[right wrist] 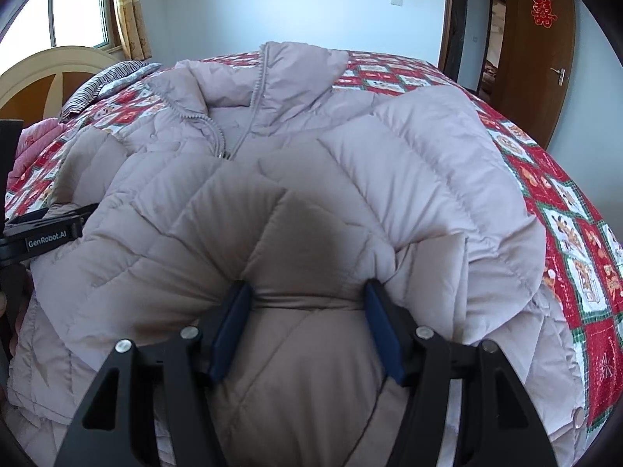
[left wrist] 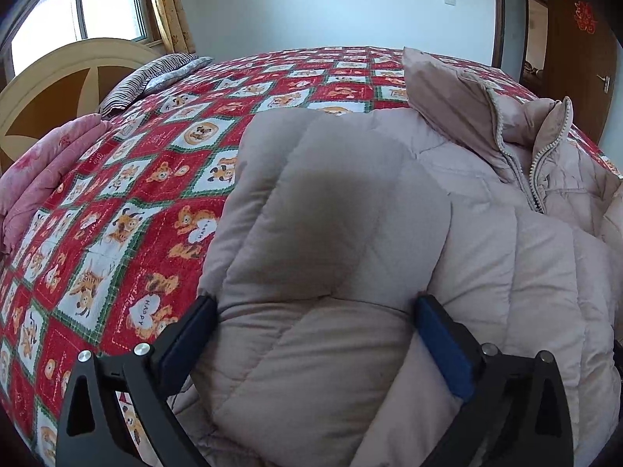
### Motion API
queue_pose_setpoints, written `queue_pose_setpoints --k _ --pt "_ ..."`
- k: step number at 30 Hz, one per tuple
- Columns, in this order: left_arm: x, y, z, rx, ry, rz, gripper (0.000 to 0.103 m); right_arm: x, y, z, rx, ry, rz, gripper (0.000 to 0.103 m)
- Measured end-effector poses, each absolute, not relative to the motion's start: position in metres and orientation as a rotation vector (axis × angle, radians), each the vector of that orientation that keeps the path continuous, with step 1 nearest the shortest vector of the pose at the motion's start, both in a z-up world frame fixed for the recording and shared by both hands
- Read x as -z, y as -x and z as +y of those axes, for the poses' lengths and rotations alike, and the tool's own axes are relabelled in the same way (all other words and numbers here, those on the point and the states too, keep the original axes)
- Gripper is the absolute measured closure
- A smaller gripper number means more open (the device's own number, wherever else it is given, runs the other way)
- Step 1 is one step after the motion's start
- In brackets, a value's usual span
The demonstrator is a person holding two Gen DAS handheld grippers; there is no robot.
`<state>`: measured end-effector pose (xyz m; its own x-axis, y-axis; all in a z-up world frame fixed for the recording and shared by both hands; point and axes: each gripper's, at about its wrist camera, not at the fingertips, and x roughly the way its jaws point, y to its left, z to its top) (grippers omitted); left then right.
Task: Fold large clothes
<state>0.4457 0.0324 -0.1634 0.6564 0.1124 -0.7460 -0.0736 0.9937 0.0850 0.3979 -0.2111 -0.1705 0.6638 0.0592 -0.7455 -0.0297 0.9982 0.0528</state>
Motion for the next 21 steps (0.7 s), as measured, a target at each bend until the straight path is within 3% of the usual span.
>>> queue_pose_setpoints --k 21 --pt "0.1615 -0.4464 0.0366 -0.091 -0.037 0.862 0.001 0.1717 -0.3965 -0.2104 -0.041 -0.028 0.833 0.039"
